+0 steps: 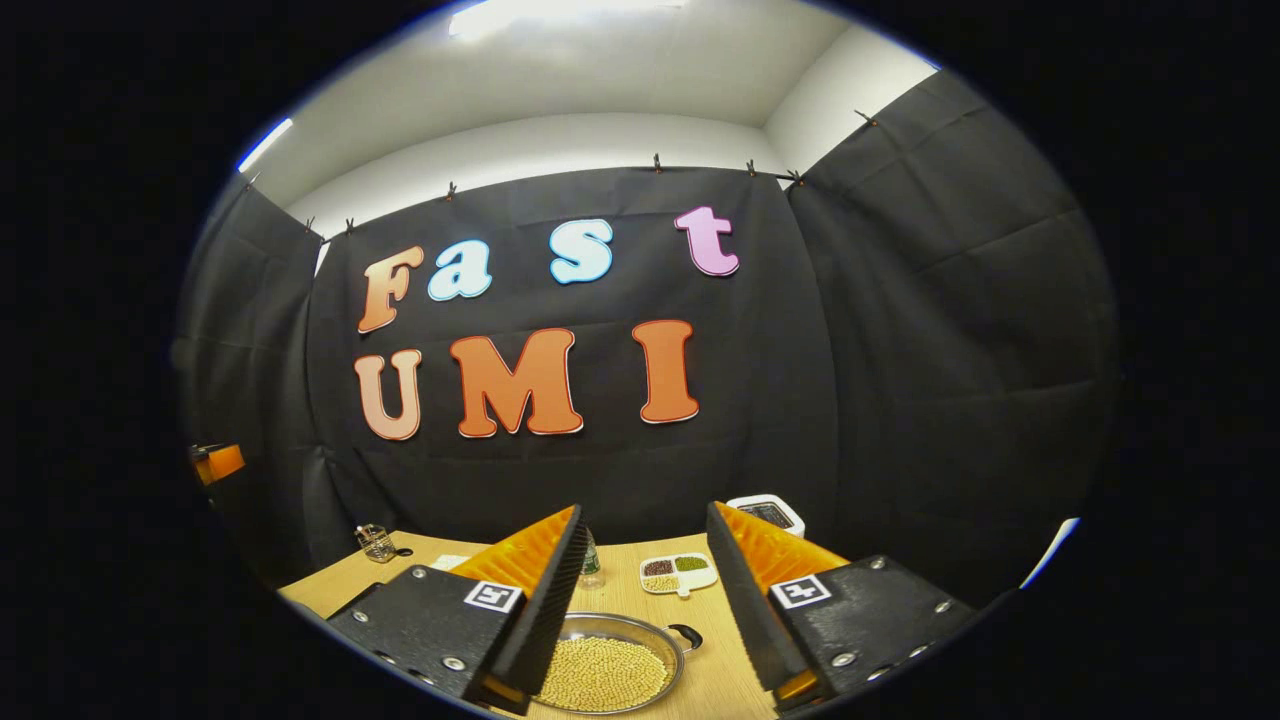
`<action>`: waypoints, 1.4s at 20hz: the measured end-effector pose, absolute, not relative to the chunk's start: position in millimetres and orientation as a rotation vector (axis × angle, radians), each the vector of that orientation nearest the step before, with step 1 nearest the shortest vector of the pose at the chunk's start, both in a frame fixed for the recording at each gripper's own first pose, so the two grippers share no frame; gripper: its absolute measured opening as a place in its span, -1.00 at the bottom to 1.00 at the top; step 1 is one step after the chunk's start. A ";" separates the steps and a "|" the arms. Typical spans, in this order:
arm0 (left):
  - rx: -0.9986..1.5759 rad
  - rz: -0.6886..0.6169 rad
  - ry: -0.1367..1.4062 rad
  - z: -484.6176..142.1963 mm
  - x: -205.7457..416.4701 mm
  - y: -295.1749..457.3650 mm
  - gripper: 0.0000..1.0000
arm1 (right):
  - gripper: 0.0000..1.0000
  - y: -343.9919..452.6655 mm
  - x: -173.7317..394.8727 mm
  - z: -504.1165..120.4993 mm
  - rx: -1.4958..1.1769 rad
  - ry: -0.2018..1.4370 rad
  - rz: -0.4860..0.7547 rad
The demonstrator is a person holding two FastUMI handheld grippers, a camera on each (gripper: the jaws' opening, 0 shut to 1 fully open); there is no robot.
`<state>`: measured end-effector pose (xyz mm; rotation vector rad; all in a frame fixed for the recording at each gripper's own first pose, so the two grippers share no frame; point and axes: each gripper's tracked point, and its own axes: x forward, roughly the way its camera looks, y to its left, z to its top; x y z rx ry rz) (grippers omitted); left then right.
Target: First push the handle of the pot to place it horizontally, then grasp the pot with both hands and set it on the induction cooktop.
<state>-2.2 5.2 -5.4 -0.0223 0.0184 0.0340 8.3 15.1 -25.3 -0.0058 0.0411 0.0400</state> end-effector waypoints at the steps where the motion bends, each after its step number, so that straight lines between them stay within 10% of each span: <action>1: -0.024 0.034 0.019 -5.3 -3.1 6.5 0.96 | 0.37 18.9 7.9 -29.0 -0.008 0.045 0.050; 7: -0.028 0.046 0.023 -10.2 -2.4 16.9 0.96 | -0.61 40.7 5.6 -60.3 -0.025 0.089 0.093; 11: -0.026 0.060 0.032 -16.0 -2.2 24.2 0.96 | -0.90 60.0 1.0 -90.0 -0.025 0.140 0.130; 28: -0.022 0.083 0.047 -28.9 -5.0 43.3 0.96 | -1.00 137.9 -47.3 -259.9 -0.055 0.433 0.319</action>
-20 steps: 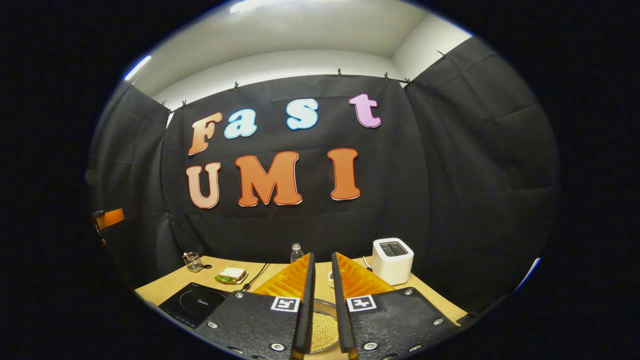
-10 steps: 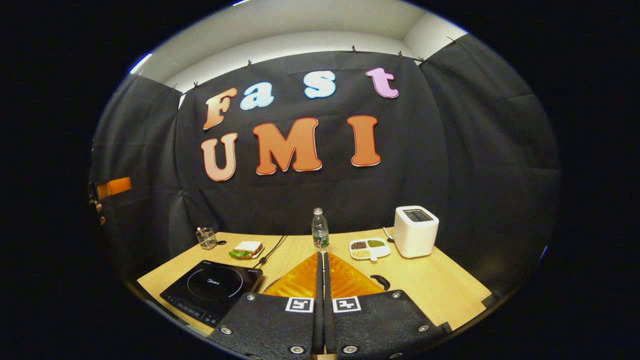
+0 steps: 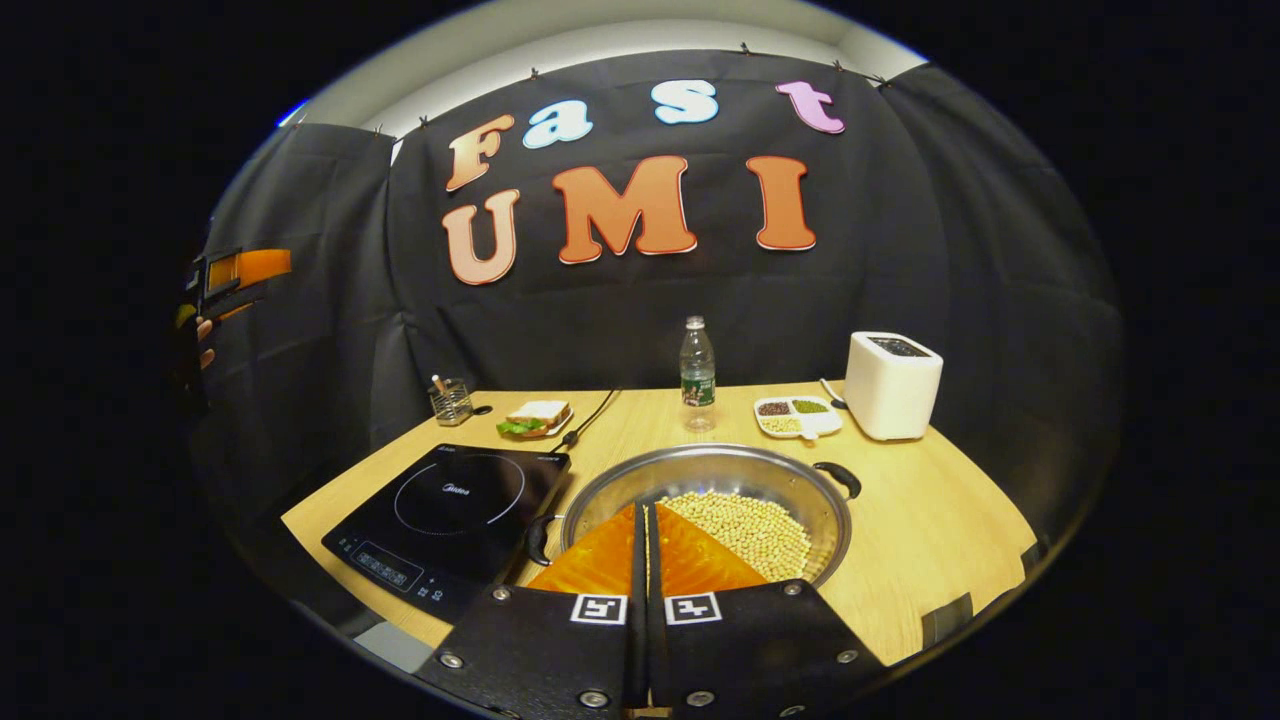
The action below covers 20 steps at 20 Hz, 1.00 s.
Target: First push the handle of the pot to place it horizontally, then grasp the pot with both hands and set it on the induction cooktop.
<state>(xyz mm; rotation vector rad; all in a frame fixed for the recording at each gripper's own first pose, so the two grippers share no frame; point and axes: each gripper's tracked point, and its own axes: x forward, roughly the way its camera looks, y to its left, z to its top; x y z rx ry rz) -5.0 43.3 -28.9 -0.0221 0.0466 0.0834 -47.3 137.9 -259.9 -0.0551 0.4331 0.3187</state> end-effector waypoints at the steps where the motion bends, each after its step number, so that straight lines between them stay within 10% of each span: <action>1: -0.022 0.088 0.048 -29.2 -6.0 43.6 0.96 | -1.00 142.0 -51.3 -265.7 -0.059 0.443 0.330; 20: -0.014 0.109 0.066 -39.0 -10.6 57.0 0.96 | -1.00 190.1 -85.8 -364.2 -0.120 0.646 0.473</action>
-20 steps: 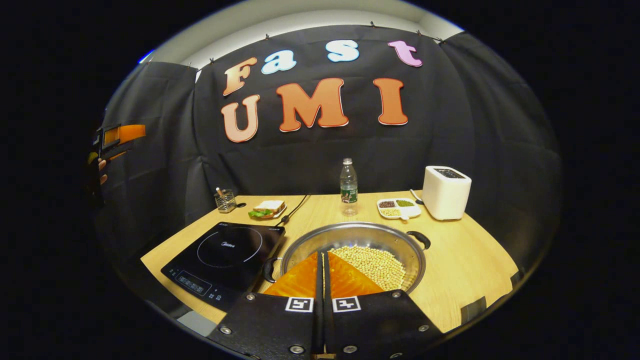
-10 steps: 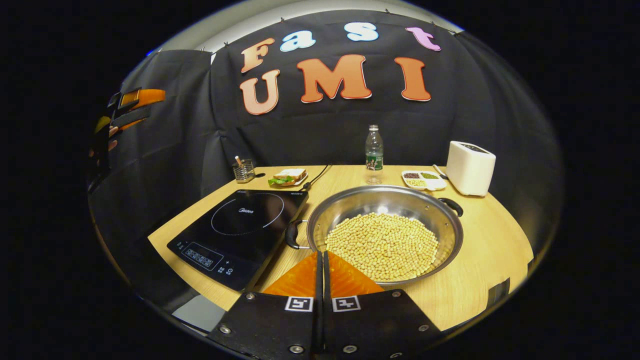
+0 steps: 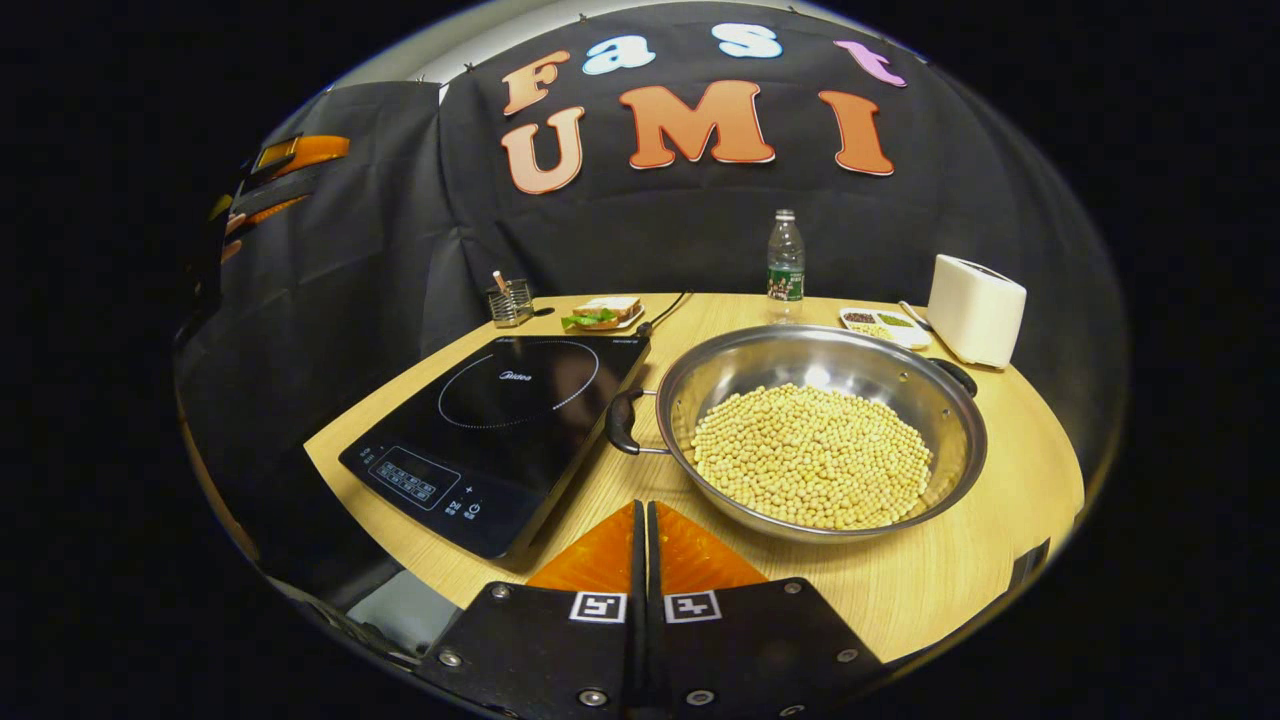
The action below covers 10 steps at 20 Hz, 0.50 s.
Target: First push the handle of the pot to place it horizontally, then grasp the pot with both hands and set it on the induction cooktop.
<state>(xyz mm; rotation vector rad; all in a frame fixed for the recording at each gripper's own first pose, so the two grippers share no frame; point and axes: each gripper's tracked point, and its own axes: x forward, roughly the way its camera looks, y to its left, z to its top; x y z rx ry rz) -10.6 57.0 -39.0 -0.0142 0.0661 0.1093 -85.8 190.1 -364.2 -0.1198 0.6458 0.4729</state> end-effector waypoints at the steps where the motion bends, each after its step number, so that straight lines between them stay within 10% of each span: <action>1: -0.014 0.113 0.068 -39.8 -10.4 59.0 0.96 | -1.00 190.2 -87.2 -368.5 -0.124 0.653 0.472; 10: -0.012 0.113 0.077 -44.7 -5.6 62.5 0.96 | -1.00 204.0 -73.0 -386.8 -0.150 0.681 0.447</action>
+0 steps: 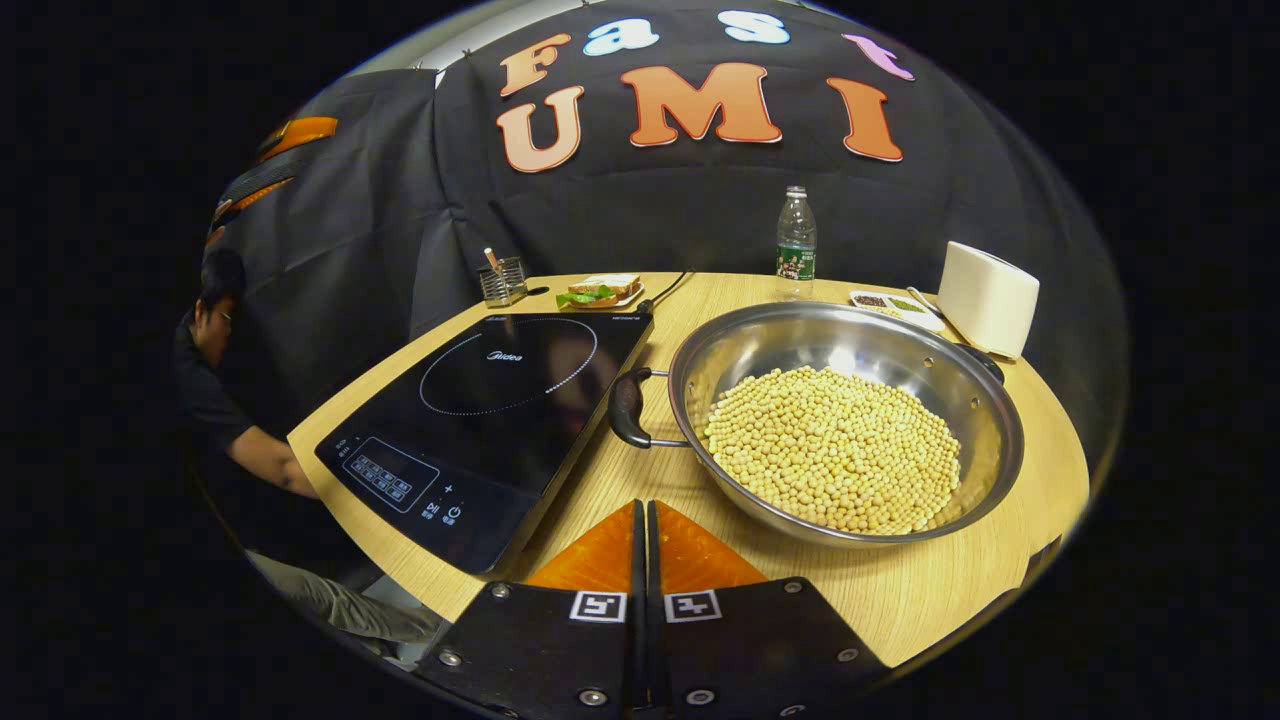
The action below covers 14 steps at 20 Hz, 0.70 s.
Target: First push the handle of the pot to place it horizontally, then grasp the pot with both hands and set it on the induction cooktop.
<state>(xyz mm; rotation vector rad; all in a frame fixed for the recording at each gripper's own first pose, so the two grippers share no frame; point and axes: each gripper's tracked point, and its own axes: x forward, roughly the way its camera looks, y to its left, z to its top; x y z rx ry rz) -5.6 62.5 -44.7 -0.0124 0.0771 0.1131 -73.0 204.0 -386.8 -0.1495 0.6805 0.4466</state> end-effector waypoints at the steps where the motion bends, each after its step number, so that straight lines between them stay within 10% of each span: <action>1: -0.014 0.112 0.076 -44.1 -4.3 62.5 0.96 | -1.00 206.0 -70.1 -388.7 -0.153 0.680 0.440; 14: -0.024 0.087 0.067 -41.9 8.5 51.0 0.96 | -1.00 219.6 -47.2 -390.1 -0.127 0.673 0.392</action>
